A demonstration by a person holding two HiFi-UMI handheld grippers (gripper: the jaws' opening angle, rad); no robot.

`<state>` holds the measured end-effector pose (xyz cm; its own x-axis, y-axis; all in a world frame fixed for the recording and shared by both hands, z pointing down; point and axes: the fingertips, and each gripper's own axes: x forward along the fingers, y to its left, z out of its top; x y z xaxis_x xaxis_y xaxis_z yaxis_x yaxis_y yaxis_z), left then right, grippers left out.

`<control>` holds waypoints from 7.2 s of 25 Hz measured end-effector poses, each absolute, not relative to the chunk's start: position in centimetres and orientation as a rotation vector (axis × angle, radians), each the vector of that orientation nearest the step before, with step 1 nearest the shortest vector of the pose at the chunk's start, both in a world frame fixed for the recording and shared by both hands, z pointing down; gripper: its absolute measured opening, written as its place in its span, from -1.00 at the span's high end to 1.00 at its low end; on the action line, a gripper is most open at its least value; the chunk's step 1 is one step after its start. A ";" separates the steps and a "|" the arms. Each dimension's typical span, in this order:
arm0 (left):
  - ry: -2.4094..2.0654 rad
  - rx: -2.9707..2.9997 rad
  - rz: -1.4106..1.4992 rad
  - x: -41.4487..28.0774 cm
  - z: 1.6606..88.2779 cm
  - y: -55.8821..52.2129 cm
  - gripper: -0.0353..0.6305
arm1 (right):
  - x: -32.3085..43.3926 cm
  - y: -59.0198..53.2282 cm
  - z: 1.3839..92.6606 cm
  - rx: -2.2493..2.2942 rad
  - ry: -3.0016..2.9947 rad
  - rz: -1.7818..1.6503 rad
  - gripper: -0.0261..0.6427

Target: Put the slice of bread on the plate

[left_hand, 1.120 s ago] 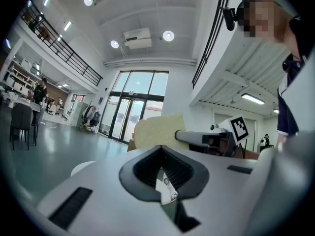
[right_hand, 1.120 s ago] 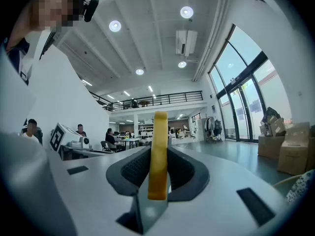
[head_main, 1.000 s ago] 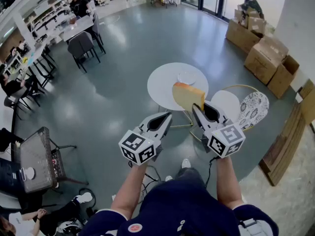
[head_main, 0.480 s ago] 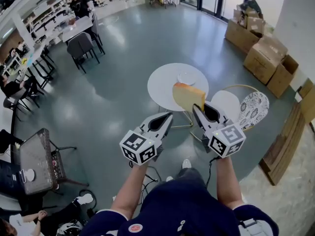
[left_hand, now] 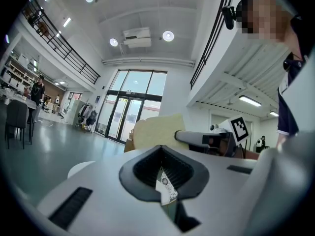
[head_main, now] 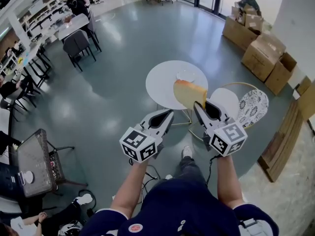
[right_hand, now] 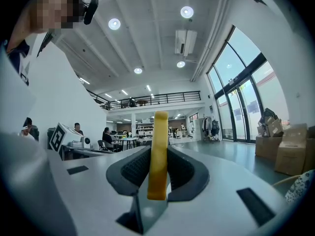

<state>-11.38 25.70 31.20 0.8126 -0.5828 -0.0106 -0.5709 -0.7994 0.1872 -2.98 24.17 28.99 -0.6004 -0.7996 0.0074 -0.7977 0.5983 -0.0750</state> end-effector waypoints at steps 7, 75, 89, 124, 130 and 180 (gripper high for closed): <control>-0.894 2.833 -0.090 -10.7 31.3 23.4 0.88 | -2.2 21.9 29.2 -1.399 2.778 -0.112 0.65; -0.811 2.798 0.127 0.7 37.6 -15.5 0.88 | 9.9 -16.9 37.3 -1.521 2.743 -0.436 0.65; -0.774 2.765 0.194 1.0 44.3 -16.5 0.88 | 9.8 -18.2 49.0 -1.604 2.789 -0.765 0.65; -0.812 2.527 0.386 1.6 55.4 -17.8 0.88 | 8.4 -22.9 67.2 -1.423 2.748 -1.486 0.64; -0.802 2.512 0.408 2.0 56.3 -17.5 0.88 | 9.2 -23.3 68.5 -1.520 2.819 -1.425 0.60; -0.845 2.656 0.162 1.0 43.3 -15.0 0.88 | 6.1 -19.5 42.9 -1.361 2.861 -0.542 0.90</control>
